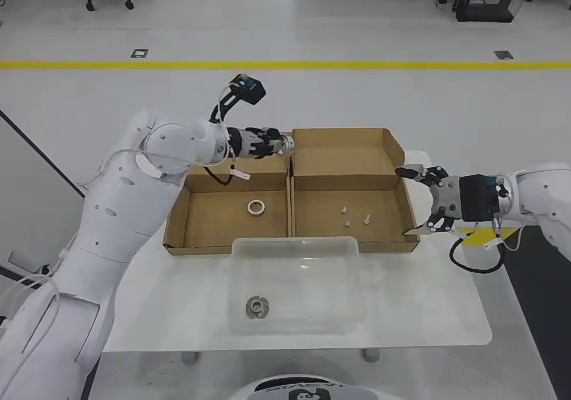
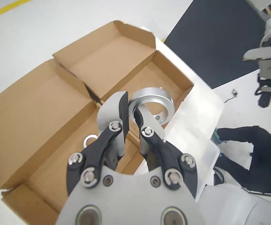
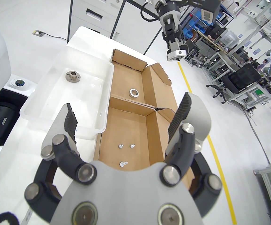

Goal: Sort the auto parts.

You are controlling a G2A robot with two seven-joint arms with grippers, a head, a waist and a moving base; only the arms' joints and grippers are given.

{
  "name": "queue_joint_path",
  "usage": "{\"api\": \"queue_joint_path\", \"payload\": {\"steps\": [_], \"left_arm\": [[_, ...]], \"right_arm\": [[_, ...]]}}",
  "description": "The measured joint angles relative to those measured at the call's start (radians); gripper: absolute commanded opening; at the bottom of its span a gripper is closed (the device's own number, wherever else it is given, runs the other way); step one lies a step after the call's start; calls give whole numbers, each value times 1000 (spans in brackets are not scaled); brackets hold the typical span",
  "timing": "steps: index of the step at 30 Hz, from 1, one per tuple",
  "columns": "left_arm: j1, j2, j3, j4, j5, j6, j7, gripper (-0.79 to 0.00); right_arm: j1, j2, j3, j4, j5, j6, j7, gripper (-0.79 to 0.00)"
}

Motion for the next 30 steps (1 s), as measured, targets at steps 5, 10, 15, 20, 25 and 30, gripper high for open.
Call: {"api": "queue_joint_path", "payload": {"steps": [5, 10, 15, 20, 25, 30], "left_arm": [[-35, 4, 31, 41, 101, -20, -62, -785], [-92, 0, 75, 107, 220, -52, -107, -785], [-144, -9, 121, 211, 300, -86, -137, -785], [-167, -27, 173, 325, 309, -119, -134, -785], [-173, -46, 215, 418, 312, -128, -103, -785], [-168, -63, 251, 467, 312, -142, -94, -785]], "right_arm": [[0, 0, 0, 0, 0, 0, 0, 0], [0, 0, 0, 0, 0, 0, 0, 0], [0, 0, 0, 0, 0, 0, 0, 0], [0, 0, 0, 0, 0, 0, 0, 0], [0, 0, 0, 0, 0, 0, 0, 0], [0, 0, 0, 0, 0, 0, 0, 0]]}}
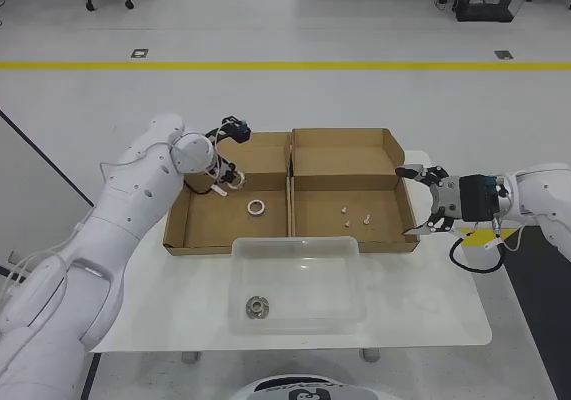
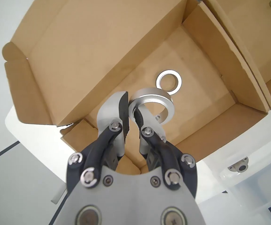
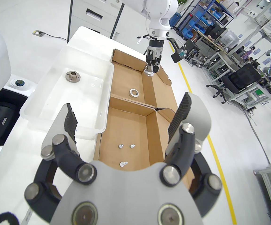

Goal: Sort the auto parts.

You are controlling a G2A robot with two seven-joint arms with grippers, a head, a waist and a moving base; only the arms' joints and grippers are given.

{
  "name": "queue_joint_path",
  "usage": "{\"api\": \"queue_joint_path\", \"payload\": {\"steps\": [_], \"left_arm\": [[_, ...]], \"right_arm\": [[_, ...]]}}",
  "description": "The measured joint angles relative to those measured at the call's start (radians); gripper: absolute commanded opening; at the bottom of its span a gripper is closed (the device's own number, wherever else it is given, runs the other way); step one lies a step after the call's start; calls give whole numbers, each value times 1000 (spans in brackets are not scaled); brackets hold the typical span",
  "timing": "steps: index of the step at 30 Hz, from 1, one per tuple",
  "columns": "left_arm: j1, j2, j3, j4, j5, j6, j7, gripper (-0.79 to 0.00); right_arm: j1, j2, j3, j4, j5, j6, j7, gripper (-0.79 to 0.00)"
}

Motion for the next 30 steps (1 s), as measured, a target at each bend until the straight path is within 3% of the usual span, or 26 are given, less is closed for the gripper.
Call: {"api": "queue_joint_path", "payload": {"steps": [29, 30], "left_arm": [[27, -58, 101, 133, 36, -13, 17, -785], [26, -59, 102, 136, 37, -13, 17, -754]], "right_arm": [[0, 0, 0, 0, 0, 0, 0, 0], [0, 0, 0, 0, 0, 0, 0, 0]]}}
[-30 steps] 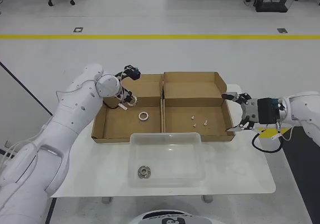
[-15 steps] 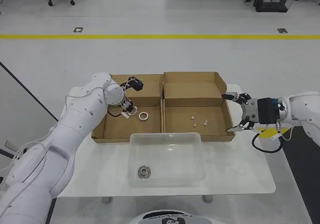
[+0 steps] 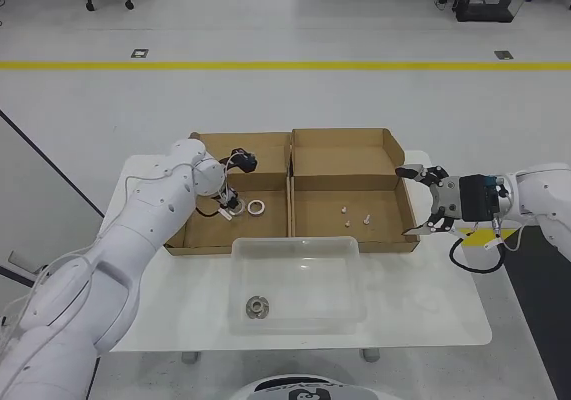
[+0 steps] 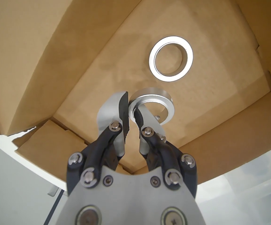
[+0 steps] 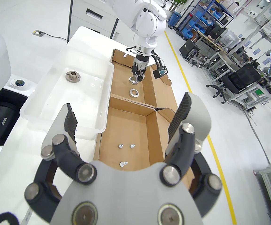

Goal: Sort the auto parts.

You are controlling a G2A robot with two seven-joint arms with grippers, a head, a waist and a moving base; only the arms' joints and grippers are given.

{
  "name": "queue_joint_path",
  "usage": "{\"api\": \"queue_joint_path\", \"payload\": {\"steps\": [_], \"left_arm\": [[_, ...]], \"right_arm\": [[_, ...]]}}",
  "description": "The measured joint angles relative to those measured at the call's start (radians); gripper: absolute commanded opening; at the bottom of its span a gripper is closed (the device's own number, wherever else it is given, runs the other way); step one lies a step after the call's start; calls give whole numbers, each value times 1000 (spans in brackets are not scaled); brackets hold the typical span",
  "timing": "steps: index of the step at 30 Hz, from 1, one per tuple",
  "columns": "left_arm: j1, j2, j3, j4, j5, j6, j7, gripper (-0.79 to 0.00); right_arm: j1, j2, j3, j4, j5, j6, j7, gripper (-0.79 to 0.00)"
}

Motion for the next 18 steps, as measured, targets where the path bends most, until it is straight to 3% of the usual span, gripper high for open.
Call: {"api": "queue_joint_path", "payload": {"steps": [1, 4, 10, 13, 16, 17, 18], "left_arm": [[-1, -1, 1, 5, 1, -1, 1, -683], [-3, -5, 4, 16, 8, 0, 3, -600], [-6, -11, 5, 37, 8, -2, 10, -582], [-6, -14, 4, 46, 6, -2, 11, -526], [-11, -15, 0, 54, 9, 4, 16, -354], [-14, -15, -2, 55, 9, 6, 17, -262], [-17, -14, -5, 56, 8, 7, 17, -108]], "right_arm": [[0, 0, 0, 0, 0, 0, 0, 0], [0, 0, 0, 0, 0, 0, 0, 0], [0, 0, 0, 0, 0, 0, 0, 0], [0, 0, 0, 0, 0, 0, 0, 0], [0, 0, 0, 0, 0, 0, 0, 0], [0, 0, 0, 0, 0, 0, 0, 0], [0, 0, 0, 0, 0, 0, 0, 0]]}}
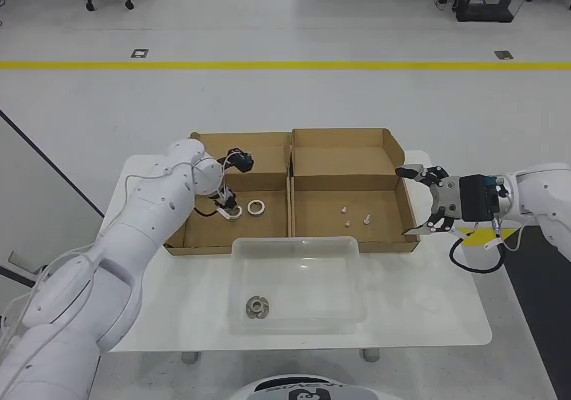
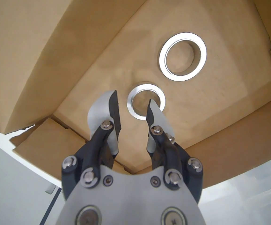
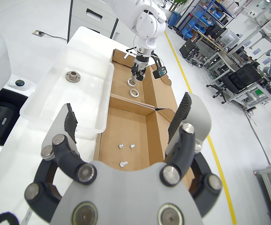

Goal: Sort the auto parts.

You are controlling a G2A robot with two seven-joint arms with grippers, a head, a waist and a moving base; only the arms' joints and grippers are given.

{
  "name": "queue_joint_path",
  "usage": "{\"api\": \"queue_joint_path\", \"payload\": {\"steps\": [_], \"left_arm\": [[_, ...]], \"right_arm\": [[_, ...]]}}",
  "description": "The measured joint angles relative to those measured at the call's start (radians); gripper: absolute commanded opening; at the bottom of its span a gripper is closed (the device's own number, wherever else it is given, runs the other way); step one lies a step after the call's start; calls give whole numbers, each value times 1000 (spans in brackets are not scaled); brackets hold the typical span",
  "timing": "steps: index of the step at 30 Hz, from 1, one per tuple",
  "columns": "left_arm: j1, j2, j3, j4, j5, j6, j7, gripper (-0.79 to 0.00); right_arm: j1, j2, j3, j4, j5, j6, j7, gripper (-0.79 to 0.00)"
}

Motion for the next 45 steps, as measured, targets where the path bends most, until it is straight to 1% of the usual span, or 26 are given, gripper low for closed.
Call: {"api": "queue_joint_path", "payload": {"steps": [1, 2, 6, 9, 12, 15, 18, 19, 21, 22, 26, 36, 38, 39, 42, 45], "left_arm": [[-4, 1, -5, 0, -2, 3, 0, -28], [-8, 2, -9, -2, -2, 5, -1, 0], [-26, 11, -34, -27, -1, 11, 0, 0], [-38, 26, -64, -76, 1, 13, -17, 0], [-35, 48, -102, -148, 5, -4, -46, 0], [-11, 78, -154, -254, -8, -50, -92, 0], [37, 113, -222, -387, -45, -83, -166, 0], [63, 127, -254, -446, -76, -90, -196, 0], [93, 140, -286, -527, -112, -86, -222, 0], [95, 141, -289, -548, -115, -83, -224, 0], [93, 140, -286, -522, -110, -82, -221, 0], [98, 140, -286, -530, -109, -86, -212, 0], [114, 145, -277, -566, -73, -103, -185, 0], [121, 148, -268, -585, -50, -96, -193, 0], [135, 162, -226, -672, -35, -51, -253, 0], [143, 190, -166, -777, -61, -6, -299, 0]], "right_arm": [[0, 0, 0, 0, 0, 0, 0, 0], [0, 0, 0, 0, 0, 0, 0, 0], [0, 0, 0, 0, 0, 0, 0, 0], [0, 0, 0, 0, 0, 0, 0, 0], [0, 0, 0, 0, 0, 0, 0, 0], [0, 0, 0, 0, 0, 0, 0, 0], [0, 0, 0, 0, 0, 0, 0, 0], [0, 0, 0, 0, 0, 0, 0, 0], [0, 0, 0, 0, 0, 0, 0, 0], [0, 0, 0, 0, 0, 0, 0, 0], [0, 0, 0, 0, 0, 0, 0, 0], [0, 0, 0, 0, 0, 0, 0, 0], [0, 0, 0, 0, 0, 0, 0, 0], [0, 0, 0, 0, 0, 0, 0, 0], [0, 0, 0, 0, 0, 0, 0, 0], [0, 0, 0, 0, 0, 0, 0, 0]]}}
